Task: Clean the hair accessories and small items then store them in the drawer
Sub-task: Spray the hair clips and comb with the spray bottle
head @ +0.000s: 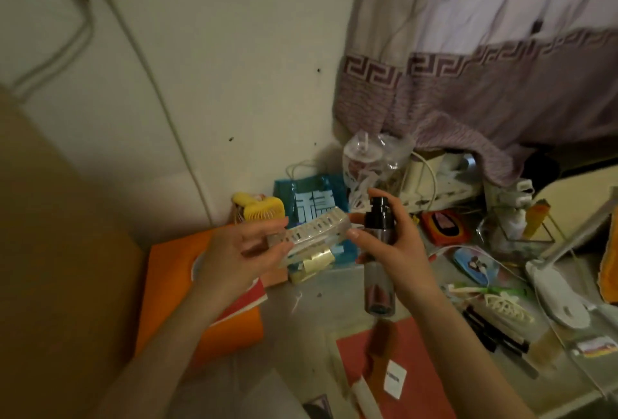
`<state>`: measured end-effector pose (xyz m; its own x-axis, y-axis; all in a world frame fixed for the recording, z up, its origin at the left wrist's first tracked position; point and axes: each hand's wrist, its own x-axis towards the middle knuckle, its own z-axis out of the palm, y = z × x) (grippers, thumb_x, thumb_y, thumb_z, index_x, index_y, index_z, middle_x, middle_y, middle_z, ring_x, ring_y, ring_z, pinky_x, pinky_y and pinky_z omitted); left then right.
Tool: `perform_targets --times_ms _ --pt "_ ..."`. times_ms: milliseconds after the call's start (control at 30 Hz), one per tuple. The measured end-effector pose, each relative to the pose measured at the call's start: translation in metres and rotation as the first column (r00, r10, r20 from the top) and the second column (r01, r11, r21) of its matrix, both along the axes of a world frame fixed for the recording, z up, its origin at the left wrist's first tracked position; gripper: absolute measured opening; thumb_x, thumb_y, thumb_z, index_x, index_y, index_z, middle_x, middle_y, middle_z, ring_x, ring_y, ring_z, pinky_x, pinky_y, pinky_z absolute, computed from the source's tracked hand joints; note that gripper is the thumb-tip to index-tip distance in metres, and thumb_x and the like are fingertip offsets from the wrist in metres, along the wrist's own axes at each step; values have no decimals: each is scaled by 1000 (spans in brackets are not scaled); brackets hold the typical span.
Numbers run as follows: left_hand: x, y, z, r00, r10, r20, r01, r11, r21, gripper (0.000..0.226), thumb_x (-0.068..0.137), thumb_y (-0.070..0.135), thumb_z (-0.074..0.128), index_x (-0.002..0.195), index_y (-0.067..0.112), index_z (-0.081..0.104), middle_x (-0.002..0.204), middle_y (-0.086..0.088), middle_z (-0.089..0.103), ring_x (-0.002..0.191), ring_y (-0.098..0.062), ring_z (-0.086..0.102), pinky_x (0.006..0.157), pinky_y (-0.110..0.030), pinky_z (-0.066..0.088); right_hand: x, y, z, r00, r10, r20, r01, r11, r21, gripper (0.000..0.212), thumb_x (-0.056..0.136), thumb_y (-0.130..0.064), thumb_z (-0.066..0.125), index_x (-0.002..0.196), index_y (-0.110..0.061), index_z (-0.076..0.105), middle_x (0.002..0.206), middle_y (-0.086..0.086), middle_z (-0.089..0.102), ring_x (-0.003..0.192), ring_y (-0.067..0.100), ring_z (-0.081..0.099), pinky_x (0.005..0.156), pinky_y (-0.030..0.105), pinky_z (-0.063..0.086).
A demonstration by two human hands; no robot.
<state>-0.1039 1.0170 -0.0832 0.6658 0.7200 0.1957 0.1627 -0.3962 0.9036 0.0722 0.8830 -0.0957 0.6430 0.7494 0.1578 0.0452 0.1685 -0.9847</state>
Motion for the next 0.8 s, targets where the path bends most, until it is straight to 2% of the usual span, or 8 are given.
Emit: perform_targets --times_ms 100,200,300,400,533,667,800 --pt "-3 1 25 1000 -25 8 24 997 73 35 80 12 69 97 42 62 87 25 61 78 8 66 56 -9 51 -3 3 24 999 34 38 -36 998 55 63 72 -11 74 129 -26 51 99 2 69 83 15 70 57 25 55" --pt "-5 3 48 998 -57 39 52 990 134 36 80 8 68 97 38 62 76 25 67 78 9 66 55 -9 51 -4 5 43 997 55 50 -60 993 104 60 73 -8 73 127 -26 53 94 -2 69 82 15 69 56 24 53" --pt "-5 6 65 990 -74 119 55 987 153 31 78 9 68 101 30 64 86 23 72 84 -1 69 63 -14 54 -7 9 60 998 52 43 -58 986 156 58 73 -10 74 125 -26 54 91 -4 69 80 13 68 57 23 53" --pt "-2 5 83 969 -71 238 41 991 130 33 72 25 65 105 26 63 87 13 74 83 -5 70 67 -15 54 -12 13 74 1000 11 13 -13 974 224 57 70 -18 80 120 -29 56 93 -2 68 82 13 68 58 24 53" --pt "3 3 102 935 -28 354 5 998 68 46 71 32 63 116 26 57 87 9 75 85 -4 69 69 -13 51 -19 24 91 997 -33 -71 52 956 289 53 72 -13 72 119 -30 56 86 -6 68 75 9 69 57 24 54" --pt "7 2 109 924 -1 382 10 1000 -22 66 63 34 70 126 32 50 94 7 74 89 -9 70 76 -27 56 -28 35 106 979 -49 -198 118 927 356 47 76 -10 69 118 -25 56 88 -2 66 72 12 69 55 26 54" --pt "13 1 112 904 -6 427 37 997 -65 76 59 35 73 130 37 45 101 5 74 96 -9 68 77 -26 55 -35 45 118 957 -56 -285 171 902 397 41 78 -9 69 114 -24 56 79 -7 71 68 9 70 52 23 55"
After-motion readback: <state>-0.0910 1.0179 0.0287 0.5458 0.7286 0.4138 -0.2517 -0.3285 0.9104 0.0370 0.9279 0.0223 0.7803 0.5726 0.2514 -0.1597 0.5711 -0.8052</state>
